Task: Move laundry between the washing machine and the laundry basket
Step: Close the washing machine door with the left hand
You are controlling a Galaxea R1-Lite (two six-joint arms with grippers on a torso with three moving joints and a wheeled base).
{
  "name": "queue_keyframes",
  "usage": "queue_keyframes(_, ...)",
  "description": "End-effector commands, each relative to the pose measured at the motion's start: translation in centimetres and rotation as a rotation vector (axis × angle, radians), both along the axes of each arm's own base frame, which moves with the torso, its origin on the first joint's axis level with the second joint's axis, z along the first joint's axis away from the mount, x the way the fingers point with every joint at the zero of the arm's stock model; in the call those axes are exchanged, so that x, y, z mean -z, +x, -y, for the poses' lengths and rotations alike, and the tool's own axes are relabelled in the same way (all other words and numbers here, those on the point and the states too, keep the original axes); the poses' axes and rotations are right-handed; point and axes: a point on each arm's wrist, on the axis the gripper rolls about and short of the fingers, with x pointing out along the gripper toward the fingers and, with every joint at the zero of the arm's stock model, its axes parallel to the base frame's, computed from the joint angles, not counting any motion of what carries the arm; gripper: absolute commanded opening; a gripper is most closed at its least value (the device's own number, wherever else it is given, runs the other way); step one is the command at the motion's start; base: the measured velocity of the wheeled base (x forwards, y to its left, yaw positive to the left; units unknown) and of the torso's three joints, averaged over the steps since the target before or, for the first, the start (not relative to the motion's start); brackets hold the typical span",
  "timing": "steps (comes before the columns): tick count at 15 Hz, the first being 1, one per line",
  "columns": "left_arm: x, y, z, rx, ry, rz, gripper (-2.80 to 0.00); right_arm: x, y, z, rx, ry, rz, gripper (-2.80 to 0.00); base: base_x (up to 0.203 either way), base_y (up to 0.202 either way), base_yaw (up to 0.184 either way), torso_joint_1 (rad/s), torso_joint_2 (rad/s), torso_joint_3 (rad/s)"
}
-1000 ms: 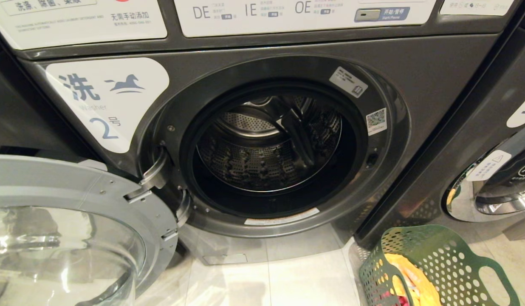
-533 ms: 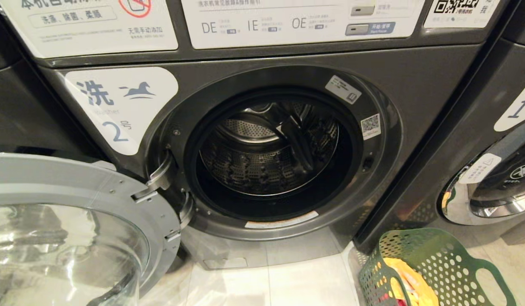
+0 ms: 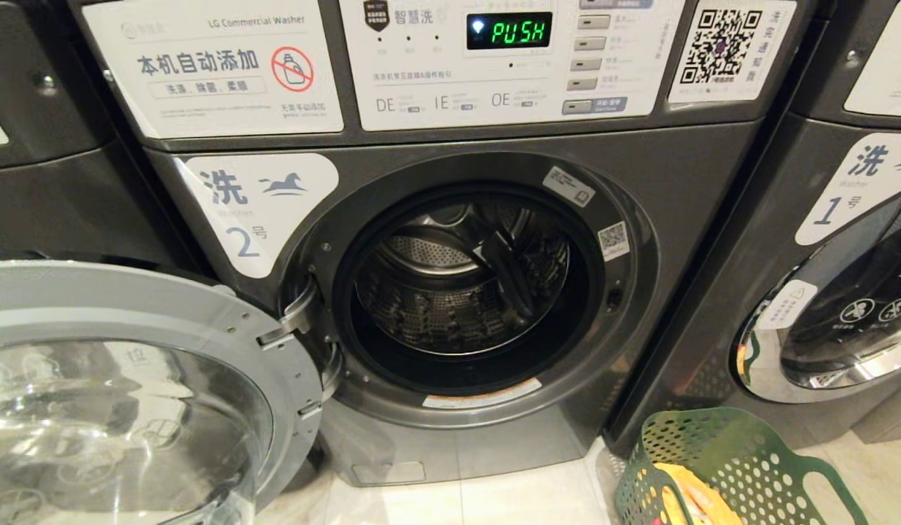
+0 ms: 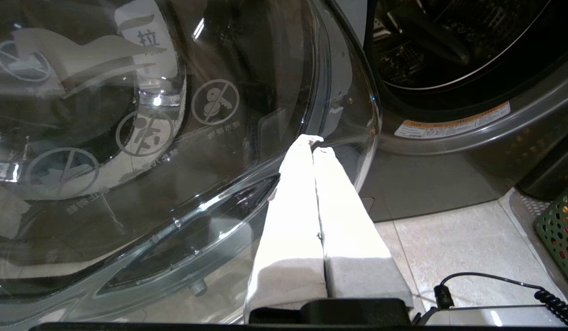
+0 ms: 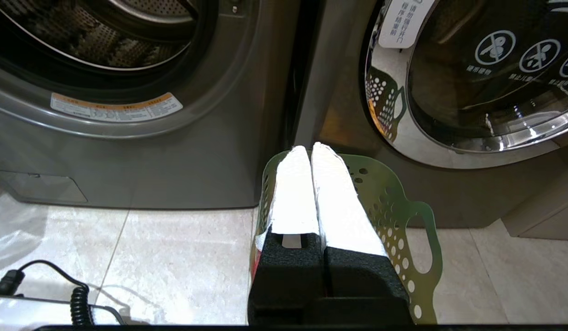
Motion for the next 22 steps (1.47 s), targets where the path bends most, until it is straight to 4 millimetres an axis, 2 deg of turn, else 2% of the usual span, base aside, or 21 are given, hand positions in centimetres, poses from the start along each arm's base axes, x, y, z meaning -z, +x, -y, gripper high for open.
queue_keyframes(1, 0.00, 0.00, 0.00, 0.000, -0.001, 0.000, -2.80, -0.01, 0.01, 0.00, -0.001, -0.001, -0.001, -2.80, 0.000, 0.000, 0.000, 0.002, 0.00, 0.204)
queue_keyframes(5, 0.00, 0.00, 0.00, 0.000, 0.001, 0.000, -2.80, -0.01, 0.01, 0.00, 0.000, -0.001, -0.001, -2.80, 0.000, 0.000, 0.000, 0.001, 0.00, 0.146)
queue_keyframes(16, -0.02, 0.00, 0.00, 0.002, 0.002, 0.002, -2.80, -0.01, 0.01, 0.00, 0.001, -0.001, -0.001, -2.80, 0.000, 0.000, 0.000, 0.000, 0.00, 0.003)
queue_keyframes(22, -0.02, 0.00, 0.00, 0.000, -0.004, 0.002, -2.80, -0.01, 0.01, -0.01, 0.000, -0.003, -0.001, -2.80, -0.172, 0.000, 0.002, 0.003, 0.00, 0.004)
